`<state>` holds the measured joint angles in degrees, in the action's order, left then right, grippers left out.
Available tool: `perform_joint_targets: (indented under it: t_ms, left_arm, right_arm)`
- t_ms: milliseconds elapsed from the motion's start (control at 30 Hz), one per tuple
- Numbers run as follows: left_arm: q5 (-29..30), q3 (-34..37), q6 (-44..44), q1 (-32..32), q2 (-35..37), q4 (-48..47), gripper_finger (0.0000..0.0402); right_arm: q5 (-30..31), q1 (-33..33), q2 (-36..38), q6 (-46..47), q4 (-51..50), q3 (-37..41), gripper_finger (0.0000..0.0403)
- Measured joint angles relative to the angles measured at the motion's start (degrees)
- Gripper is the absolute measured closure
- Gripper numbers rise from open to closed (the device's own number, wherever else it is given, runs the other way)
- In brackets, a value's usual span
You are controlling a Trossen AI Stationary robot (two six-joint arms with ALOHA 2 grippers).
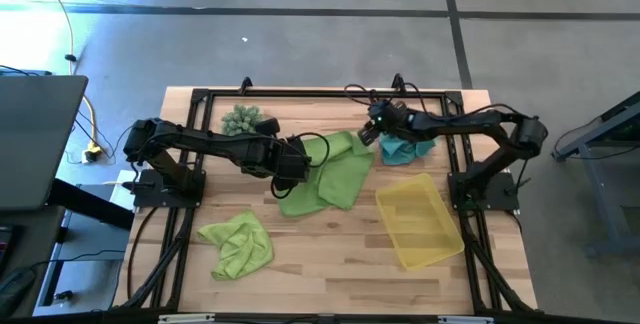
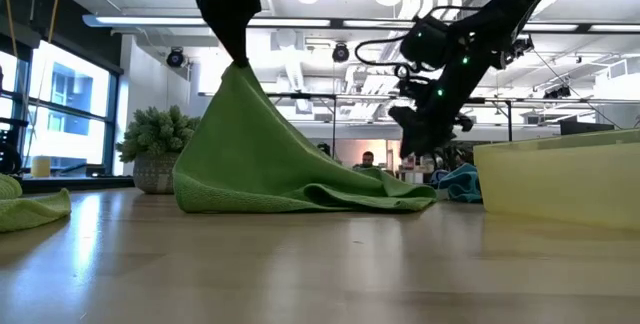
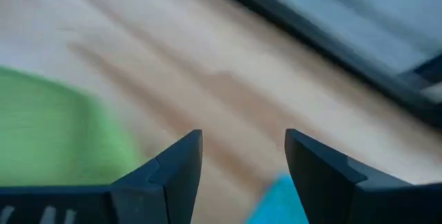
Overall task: Roll microfiber towels into tight, uniform cylinder then place into a basket
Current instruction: Fold the green cloth
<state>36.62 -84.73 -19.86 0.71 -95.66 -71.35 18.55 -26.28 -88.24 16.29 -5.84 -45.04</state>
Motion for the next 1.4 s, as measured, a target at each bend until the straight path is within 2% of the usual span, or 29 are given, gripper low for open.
perform_joint_targets:
  t_ms: [100, 167, 333, 467, 767, 833, 1033, 1233, 1400]
  left_arm:
    - [0.00, 0.00, -0.02, 0.00, 0.00, 0.02, 0.0401]
    - [0.00, 0.00, -0.03, 0.00, 0.00, 0.02, 0.0401]
    - [-0.04, 0.00, -0.08, 0.00, 0.00, 0.04, 0.0401]
    - [-0.47, 0.00, -0.08, 0.01, 0.00, 0.04, 0.0401]
    - [-0.55, 0.00, -0.08, 0.00, 0.00, 0.02, 0.0401]
    - [-0.55, 0.00, -0.08, 0.00, 0.00, 0.02, 0.0401]
    - [-0.51, 0.00, -0.08, 0.01, 0.00, 0.03, 0.0401]
    - [-0.48, 0.00, -0.08, 0.00, 0.00, -0.01, 0.0401]
    - [-0.42, 0.00, -0.84, 0.00, 0.00, -0.77, 0.0401]
  right_arm:
    - [-11.46, 1.24, 1.00, 4.95, 2.66, -0.02, 0.0203]
    - [-14.82, 3.32, 0.72, 6.36, 4.49, -0.02, 0.0203]
    - [-12.55, 7.88, -2.63, 5.82, 10.92, -0.04, 0.0203]
    - [-9.52, 7.94, -4.93, 5.82, 12.60, -0.04, 0.0203]
    - [-12.13, 5.63, -8.59, 7.68, 11.90, -0.02, 0.0203]
    - [-10.63, 4.64, -8.59, 5.98, 11.30, -0.02, 0.0203]
    - [-1.19, 0.15, -8.59, 0.81, 6.68, -0.02, 0.0203]
    - [0.06, -3.85, -7.60, -2.18, 4.82, -0.08, 0.0203]
    - [-0.80, -5.15, -6.90, -4.79, -0.51, -4.27, 0.0203]
